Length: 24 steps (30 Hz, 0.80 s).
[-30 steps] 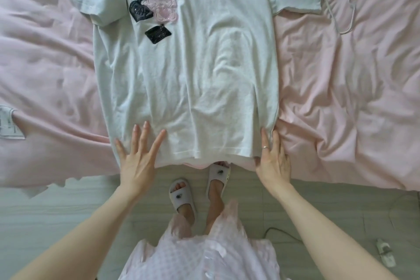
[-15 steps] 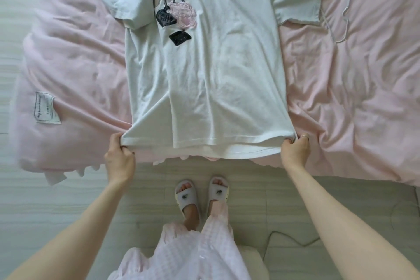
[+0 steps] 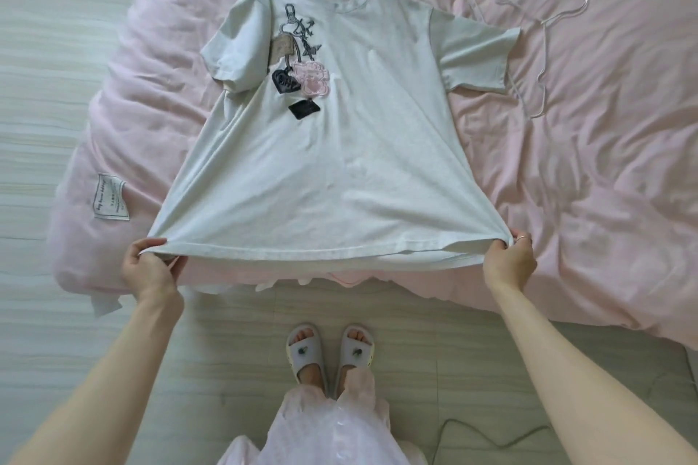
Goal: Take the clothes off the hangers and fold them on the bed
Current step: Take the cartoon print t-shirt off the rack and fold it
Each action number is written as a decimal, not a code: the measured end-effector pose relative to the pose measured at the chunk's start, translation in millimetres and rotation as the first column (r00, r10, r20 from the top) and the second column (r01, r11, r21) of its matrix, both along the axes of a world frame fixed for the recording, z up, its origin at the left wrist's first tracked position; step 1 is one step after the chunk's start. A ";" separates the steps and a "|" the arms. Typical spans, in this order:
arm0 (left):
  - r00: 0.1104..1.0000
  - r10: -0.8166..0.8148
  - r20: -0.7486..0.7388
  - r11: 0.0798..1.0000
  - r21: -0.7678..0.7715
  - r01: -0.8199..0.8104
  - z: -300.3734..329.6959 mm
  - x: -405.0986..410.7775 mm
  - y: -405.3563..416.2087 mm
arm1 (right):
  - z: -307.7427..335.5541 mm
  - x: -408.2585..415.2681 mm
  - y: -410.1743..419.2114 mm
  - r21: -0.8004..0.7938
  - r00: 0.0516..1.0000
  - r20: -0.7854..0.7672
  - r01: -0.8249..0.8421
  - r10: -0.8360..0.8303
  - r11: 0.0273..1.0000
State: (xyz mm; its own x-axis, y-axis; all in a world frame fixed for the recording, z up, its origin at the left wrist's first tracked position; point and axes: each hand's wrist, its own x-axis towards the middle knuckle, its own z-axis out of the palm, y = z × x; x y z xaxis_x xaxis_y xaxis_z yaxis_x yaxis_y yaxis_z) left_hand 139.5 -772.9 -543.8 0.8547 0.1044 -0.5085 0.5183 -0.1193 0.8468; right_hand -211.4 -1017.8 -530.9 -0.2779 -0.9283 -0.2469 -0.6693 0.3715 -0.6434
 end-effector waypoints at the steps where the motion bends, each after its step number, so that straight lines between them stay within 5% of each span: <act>1: 1.000 0.000 0.016 1.000 0.019 -0.001 3.6 3.4 0.2 | 5.6 -2.4 -1.5 -0.020 1.000 -0.005 -0.020 0.020 1.000; 4: 0.997 -0.023 0.074 0.995 0.101 0.016 4.8 4.5 -0.9 | 12.6 -12.7 1.5 -0.011 0.966 -0.132 -0.224 0.220 0.975; 12: 0.979 -0.191 0.072 0.897 0.419 0.144 -9.4 -3.4 4.7 | 8.2 -32.0 11.3 0.166 0.604 -0.435 -0.675 0.668 0.719; 18: 0.957 -0.275 0.089 0.766 0.622 0.162 -9.0 13.8 14.6 | 8.1 -47.6 -6.1 0.333 0.471 -0.524 -0.653 0.710 0.680; 24: 0.966 -0.255 0.046 0.694 0.704 0.150 -19.4 13.1 25.0 | -10.2 -52.3 -5.6 0.475 0.497 -0.473 -0.552 0.728 0.685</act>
State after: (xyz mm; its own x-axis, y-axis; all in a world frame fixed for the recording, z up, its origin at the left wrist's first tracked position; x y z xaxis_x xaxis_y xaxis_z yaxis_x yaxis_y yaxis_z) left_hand 152.6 -747.9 -563.1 0.9486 0.1971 -0.2477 0.3041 -0.7847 0.5401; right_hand -263.8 -1023.4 -541.2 0.2085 -0.8446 -0.4931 -0.9686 -0.2483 0.0158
